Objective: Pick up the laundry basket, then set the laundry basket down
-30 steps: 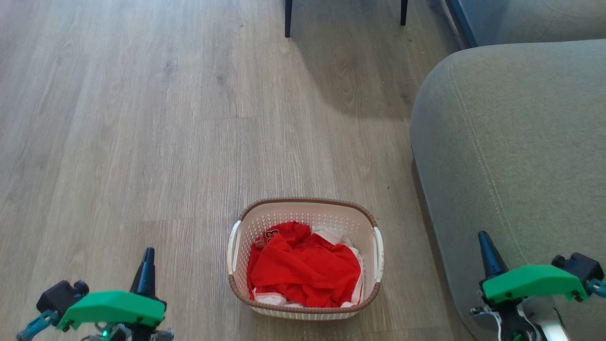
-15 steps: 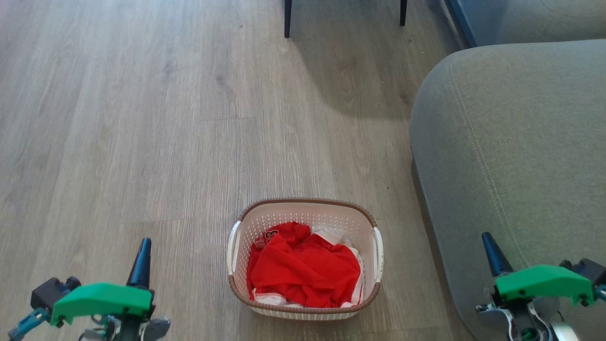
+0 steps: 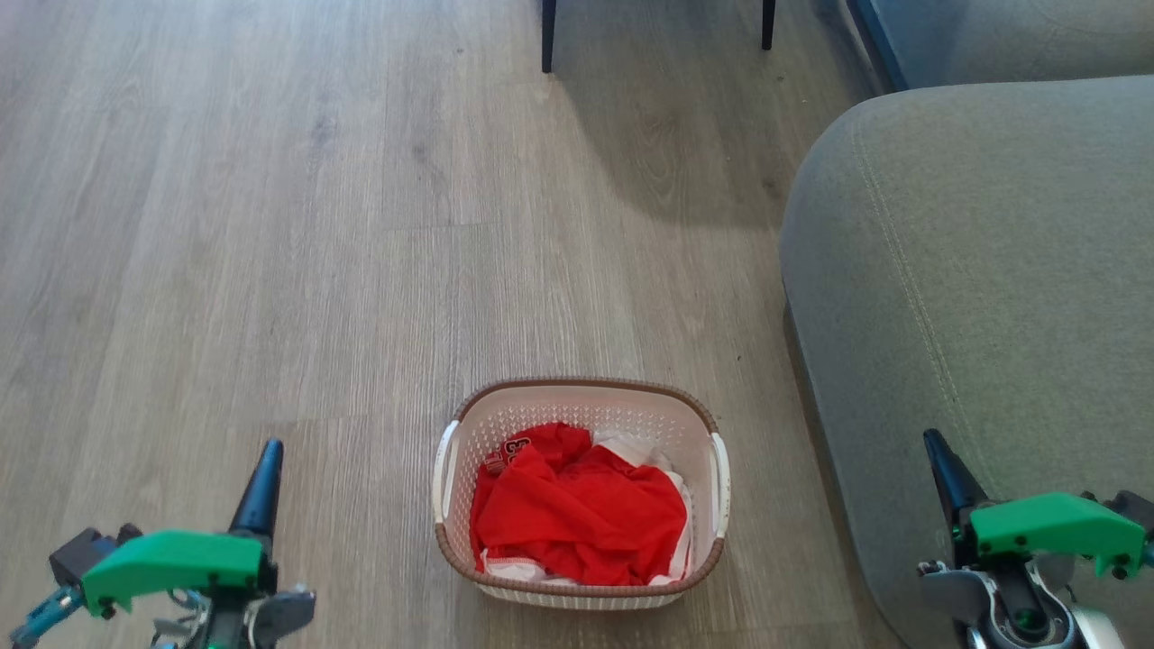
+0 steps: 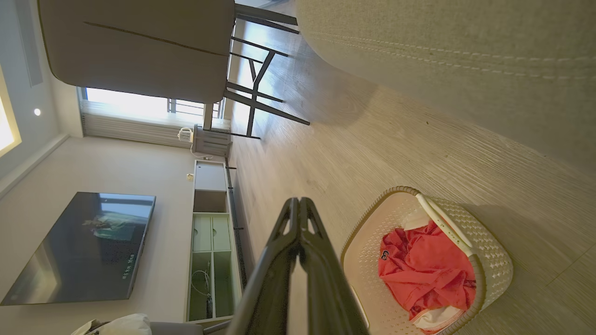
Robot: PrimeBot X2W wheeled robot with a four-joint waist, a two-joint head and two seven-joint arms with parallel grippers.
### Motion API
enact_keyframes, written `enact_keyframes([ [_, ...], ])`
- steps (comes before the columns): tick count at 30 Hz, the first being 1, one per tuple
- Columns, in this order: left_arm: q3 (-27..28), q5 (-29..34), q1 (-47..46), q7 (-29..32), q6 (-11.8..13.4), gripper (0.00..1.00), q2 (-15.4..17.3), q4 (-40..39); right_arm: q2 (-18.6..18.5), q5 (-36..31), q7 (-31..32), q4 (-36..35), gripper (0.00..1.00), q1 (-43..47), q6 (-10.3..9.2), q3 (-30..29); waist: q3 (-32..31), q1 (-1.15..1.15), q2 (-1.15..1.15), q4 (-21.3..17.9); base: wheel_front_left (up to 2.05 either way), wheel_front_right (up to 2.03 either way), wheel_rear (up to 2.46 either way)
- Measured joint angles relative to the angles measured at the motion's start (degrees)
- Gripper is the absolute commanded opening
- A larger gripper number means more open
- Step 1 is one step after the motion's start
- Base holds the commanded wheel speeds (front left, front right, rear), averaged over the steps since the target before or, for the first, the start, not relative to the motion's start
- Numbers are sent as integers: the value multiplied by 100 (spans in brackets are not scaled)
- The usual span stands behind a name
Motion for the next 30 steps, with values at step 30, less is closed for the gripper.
enact_keyframes([
  [30,247,-1525,-398,378,-190,0,-32,82,0,1401,385,1,0,-112,0,-331,-10,0,0,-9,0,0,0],
])
